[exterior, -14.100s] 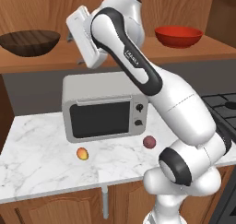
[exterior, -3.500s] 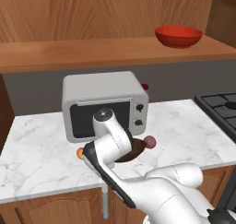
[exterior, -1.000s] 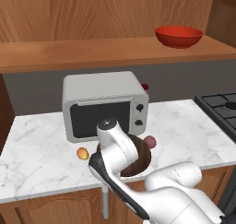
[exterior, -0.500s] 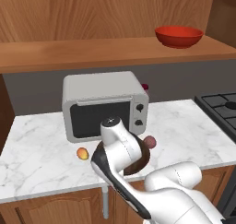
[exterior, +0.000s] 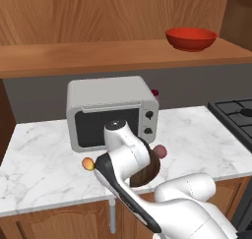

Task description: Pick both bowls and place them on the counter. Then place the mango in one bowl and place the onion in the other bowl.

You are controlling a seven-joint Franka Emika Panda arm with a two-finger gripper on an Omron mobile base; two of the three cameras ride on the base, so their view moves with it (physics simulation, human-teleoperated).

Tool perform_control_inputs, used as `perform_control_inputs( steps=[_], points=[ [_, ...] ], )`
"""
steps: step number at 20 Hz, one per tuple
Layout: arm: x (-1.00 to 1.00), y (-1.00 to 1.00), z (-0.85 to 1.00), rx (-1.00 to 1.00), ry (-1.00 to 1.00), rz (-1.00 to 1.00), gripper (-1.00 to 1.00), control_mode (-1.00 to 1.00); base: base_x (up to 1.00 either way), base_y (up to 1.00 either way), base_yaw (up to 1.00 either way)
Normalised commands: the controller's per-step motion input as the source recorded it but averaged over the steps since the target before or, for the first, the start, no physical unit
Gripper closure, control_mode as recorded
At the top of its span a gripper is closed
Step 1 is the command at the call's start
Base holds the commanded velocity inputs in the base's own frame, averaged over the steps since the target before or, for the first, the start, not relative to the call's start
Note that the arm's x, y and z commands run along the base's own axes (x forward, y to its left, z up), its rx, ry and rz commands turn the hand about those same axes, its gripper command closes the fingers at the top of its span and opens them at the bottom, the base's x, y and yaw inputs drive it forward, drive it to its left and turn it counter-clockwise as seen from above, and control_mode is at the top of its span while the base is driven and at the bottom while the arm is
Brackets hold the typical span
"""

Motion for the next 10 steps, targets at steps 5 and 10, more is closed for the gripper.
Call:
perform_control_inputs(
  steps=[5, 10],
  points=[
    [-0.17, 0.29, 0.28, 0.0, 0.0, 0.0, -1.0, -1.0, 0.0, 0.0, 0.0],
    [-0.01, 0.27, 0.22, 0.0, 0.0, 0.0, -1.0, -1.0, 0.0, 0.0, 0.0]
  ],
)
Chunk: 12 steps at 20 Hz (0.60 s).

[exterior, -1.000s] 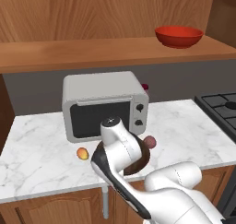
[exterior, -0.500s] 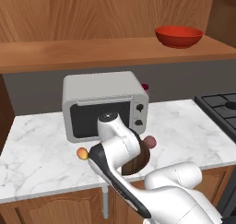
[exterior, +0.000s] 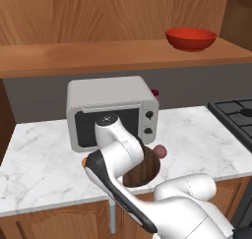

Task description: Pick both bowls and place them on the counter. Then place the mango in one bowl and place the onion in the other bowl.

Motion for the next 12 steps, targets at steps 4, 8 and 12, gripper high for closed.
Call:
perform_control_inputs(
  steps=[4, 8, 12],
  points=[
    [0.0, 0.22, 0.2, 0.0, 0.0, 0.0, -1.0, -1.0, 0.0, 0.0, 0.0],
    [-0.03, 0.04, 0.31, -0.01, -0.03, 0.0, -1.0, -1.0, 0.0, 0.0, 0.0],
    [-0.09, 0.0, 0.42, -0.02, -0.13, -0.02, -1.0, -1.0, 0.0, 0.0, 0.0]
  ],
)
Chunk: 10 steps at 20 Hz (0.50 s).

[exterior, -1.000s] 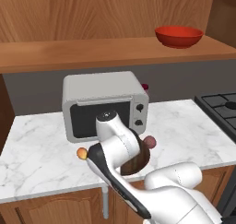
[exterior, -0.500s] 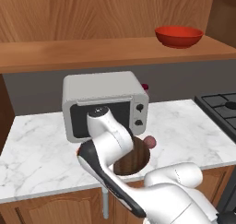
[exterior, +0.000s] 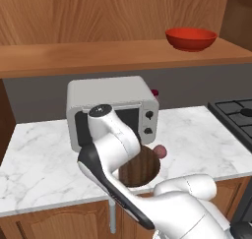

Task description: Pick both bowls and place them on the counter. Then place the mango in one bowl and place the onion in the other bowl.

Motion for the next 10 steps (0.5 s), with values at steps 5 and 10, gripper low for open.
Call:
perform_control_inputs(
  steps=[5, 10],
  points=[
    [-0.18, -0.04, 0.41, -0.04, -0.22, -0.01, -1.0, -1.0, 0.0, 0.0, 0.0],
    [-0.16, -0.21, 0.4, 0.0, -0.23, -0.01, -1.0, -1.0, 0.0, 0.0, 0.0]
  ],
)
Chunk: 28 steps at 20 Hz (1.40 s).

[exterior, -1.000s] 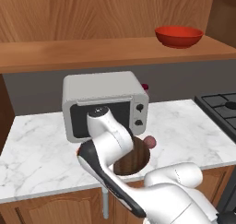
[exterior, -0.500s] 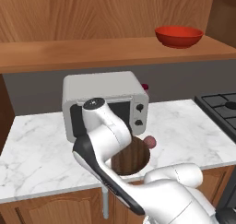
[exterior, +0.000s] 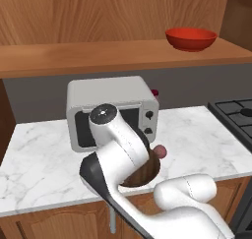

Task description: Pick both bowls and place them on the counter. Then place the mango in one bowl and place the onion in the other bowl.

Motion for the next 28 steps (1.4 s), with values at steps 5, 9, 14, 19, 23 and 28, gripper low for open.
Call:
perform_control_inputs(
  steps=[5, 9, 14, 19, 23, 28],
  points=[
    [-0.12, -0.33, 0.49, 0.0, -0.24, -0.01, -1.0, -1.0, 0.0, 0.0, 0.0],
    [-0.02, -0.35, 0.54, 0.04, -0.09, -0.02, -1.0, -1.0, 0.0, 0.0, 0.0],
    [-0.03, -0.42, 0.55, 0.02, -0.01, 0.0, -1.0, -1.0, 0.0, 0.0, 0.0],
    [0.0, -0.47, 0.52, 0.01, 0.0, 0.0, -1.0, -1.0, 0.0, 0.0, 0.0],
    [-0.01, -0.49, 0.53, 0.01, 0.0, 0.0, -1.0, -1.0, 0.0, 0.0, 0.0],
    [0.0, -0.5, 0.44, 0.04, 0.0, 0.0, -1.0, -1.0, 0.0, 0.0, 0.0]
  ],
)
